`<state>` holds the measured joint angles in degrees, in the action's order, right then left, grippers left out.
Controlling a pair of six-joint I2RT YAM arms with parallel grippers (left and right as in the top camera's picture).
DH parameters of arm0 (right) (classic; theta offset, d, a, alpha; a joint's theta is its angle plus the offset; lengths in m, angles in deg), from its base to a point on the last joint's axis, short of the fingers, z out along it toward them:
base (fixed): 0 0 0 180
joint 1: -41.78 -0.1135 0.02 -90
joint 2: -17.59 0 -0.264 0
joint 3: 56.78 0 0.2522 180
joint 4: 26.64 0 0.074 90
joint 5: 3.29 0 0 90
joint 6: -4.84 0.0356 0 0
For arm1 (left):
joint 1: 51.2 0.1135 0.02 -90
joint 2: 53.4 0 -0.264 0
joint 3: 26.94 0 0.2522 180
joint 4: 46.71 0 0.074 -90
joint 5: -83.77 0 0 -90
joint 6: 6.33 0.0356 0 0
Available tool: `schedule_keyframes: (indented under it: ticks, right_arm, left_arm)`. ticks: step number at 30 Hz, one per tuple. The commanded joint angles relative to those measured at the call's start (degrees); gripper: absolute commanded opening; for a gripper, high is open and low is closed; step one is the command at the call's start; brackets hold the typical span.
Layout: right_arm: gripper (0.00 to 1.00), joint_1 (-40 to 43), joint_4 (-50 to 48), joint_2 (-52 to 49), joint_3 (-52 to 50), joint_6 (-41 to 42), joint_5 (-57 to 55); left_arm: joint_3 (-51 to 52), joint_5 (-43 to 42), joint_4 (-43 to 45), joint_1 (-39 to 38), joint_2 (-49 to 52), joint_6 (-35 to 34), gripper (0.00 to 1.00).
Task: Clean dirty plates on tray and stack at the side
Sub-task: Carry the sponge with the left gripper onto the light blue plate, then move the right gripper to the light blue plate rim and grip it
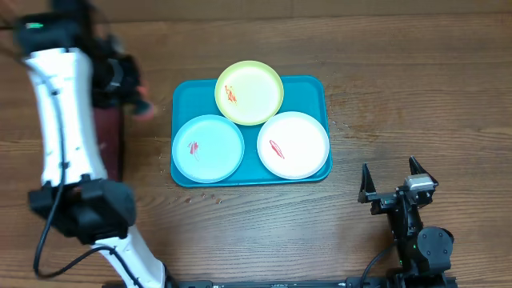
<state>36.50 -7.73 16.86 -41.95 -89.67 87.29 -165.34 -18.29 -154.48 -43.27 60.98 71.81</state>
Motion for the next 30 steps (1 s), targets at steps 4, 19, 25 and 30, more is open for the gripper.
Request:
schedule_keyframes:
  ticks: [4, 19, 25, 30]
  right_arm:
    - [1.0, 0.22, -0.31, 0.57, -0.59, -0.24, -0.52]
    - [1.0, 0.22, -0.31, 0.57, -0.59, -0.24, -0.52]
    - [1.0, 0.22, -0.31, 0.57, -0.59, -0.24, -0.52]
    - [1.0, 0.22, -0.31, 0.57, -0.59, -0.24, -0.52]
  left_arm:
    - [18.8, -1.53, 11.8, -12.13, 0.37, -3.08, 0.04]
    - [37.99, 7.61, 30.27, -20.33, 0.63, -10.88, 0.04]
    - [37.99, 7.61, 31.39, -20.13, 0.63, -10.91, 0.07]
    - [37.99, 7.45, 32.57, -21.22, 0.63, -10.91, 0.42]
